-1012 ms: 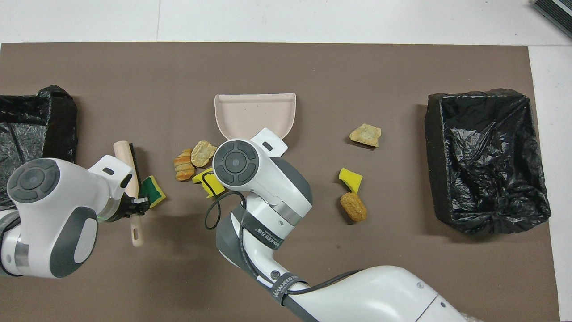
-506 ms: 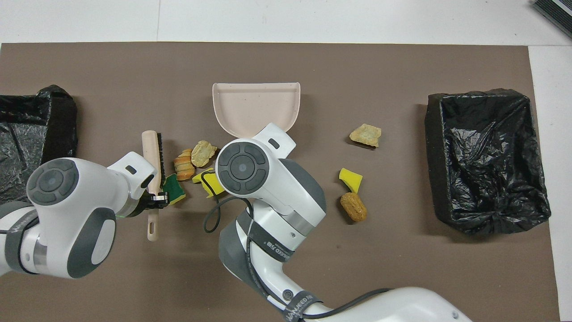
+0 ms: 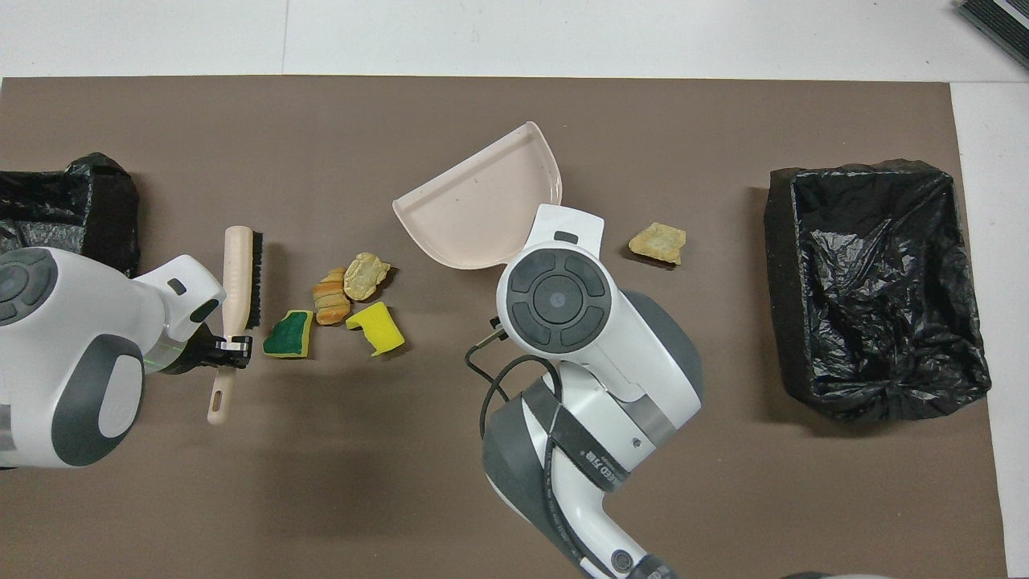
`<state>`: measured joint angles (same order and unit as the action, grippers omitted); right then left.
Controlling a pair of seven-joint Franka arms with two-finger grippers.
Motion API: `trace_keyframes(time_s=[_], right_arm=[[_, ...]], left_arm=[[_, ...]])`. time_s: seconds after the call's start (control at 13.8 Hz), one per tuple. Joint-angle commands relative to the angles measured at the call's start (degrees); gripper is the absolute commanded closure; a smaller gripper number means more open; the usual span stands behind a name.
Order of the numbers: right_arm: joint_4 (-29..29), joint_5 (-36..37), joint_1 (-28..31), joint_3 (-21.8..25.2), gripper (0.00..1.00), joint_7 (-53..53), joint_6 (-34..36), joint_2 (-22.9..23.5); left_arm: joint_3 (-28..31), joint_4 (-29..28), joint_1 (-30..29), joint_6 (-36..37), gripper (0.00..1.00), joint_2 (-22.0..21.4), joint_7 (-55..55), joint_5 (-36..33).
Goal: Sweep and dump trash in bin
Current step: 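Grasp the dustpan handle with the right gripper and set it near crumbs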
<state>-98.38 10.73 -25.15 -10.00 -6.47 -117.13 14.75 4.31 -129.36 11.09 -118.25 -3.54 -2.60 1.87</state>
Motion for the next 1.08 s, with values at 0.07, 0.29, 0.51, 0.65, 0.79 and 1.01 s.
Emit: trace_keyframes(time_s=[0.07, 0.29, 0.51, 0.65, 0.79, 1.01], right_arm=[[-3.1, 0.9, 3.5, -0.6, 1.00, 20.2, -0.2, -1.3], [-3.8, 1.1, 4.7, -0.6, 1.00, 32.5, -0.2, -1.4], [-5.8, 1.6, 5.7, -0.5, 1.00, 41.8, -1.2, -2.0], [-6.3, 1.7, 7.0, -0.5, 1.00, 51.1, -1.3, -2.0], [-7.1, 1.9, 8.7, -0.5, 1.00, 60.0, -2.9, -1.9], [-8.1, 1.7, 10.6, -0.6, 1.00, 67.8, -6.3, -1.5]], left_arm=[[-0.4, -3.9, 0.4, -2.1, 1.00, -0.1, 1.6, 0.8], [-0.4, -3.5, 1.6, -3.2, 1.00, 0.3, 1.5, 0.9], [-0.7, -3.4, 3.6, -3.0, 1.00, 0.5, 1.3, 1.0], [-0.7, -3.7, 4.6, -2.9, 1.00, 0.2, -0.2, 1.0], [-0.8, -3.7, 5.6, -3.2, 1.00, 0.2, -1.5, 1.1], [-0.8, -4.0, 7.4, -3.2, 1.00, -0.1, -3.5, 2.3]])
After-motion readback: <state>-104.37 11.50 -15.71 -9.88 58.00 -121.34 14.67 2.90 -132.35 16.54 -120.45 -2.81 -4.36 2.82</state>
